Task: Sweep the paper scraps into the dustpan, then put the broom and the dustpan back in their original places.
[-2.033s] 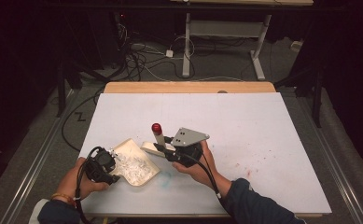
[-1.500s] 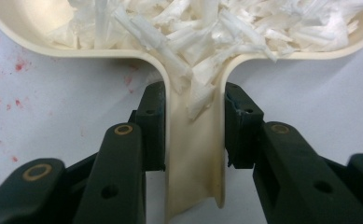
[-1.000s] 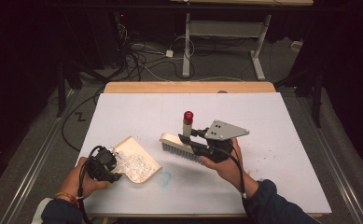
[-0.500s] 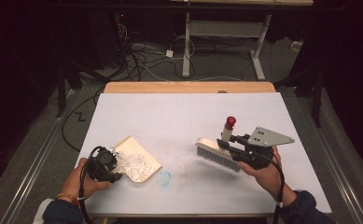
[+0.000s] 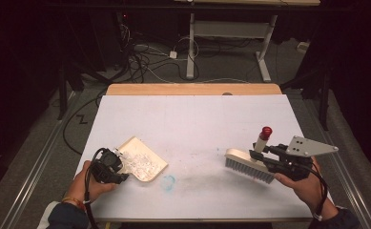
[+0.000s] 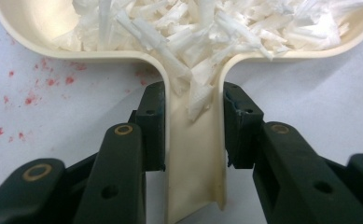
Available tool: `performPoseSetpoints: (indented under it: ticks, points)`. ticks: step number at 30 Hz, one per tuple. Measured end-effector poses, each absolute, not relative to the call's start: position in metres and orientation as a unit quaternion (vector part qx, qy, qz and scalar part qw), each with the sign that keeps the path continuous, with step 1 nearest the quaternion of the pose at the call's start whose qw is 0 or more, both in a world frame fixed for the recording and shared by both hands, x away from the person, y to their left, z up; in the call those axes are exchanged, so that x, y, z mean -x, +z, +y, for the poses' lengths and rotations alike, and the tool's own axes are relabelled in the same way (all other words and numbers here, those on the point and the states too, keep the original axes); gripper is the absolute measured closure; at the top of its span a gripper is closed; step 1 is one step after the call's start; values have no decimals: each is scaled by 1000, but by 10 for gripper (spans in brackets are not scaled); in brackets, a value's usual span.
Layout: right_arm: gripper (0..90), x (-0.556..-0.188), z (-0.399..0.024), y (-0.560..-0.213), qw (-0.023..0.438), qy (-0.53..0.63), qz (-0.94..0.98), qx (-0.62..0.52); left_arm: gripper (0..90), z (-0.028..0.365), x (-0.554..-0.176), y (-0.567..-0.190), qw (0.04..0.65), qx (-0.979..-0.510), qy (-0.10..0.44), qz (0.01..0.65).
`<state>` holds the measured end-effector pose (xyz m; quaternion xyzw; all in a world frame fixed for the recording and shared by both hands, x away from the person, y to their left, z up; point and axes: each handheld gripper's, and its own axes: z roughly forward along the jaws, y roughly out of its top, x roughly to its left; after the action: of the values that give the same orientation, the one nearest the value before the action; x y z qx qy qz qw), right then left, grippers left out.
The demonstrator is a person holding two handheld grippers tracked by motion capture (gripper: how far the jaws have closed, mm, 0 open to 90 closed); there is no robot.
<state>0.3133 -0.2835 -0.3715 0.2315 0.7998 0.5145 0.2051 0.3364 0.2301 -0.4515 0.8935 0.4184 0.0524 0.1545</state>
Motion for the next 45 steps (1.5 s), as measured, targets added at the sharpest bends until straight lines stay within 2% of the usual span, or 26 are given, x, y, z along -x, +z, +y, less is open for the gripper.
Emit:
performPoseSetpoints:
  ticks: [13, 45]
  points:
    - [707, -301, -296, -372, 163, 516, 812, -219, 633, 229, -343, -453, 184, -874, 66, 446]
    - [703, -326, -293, -382, 151, 492, 815, -268, 625, 246, -355, -459, 238, -807, 83, 534]
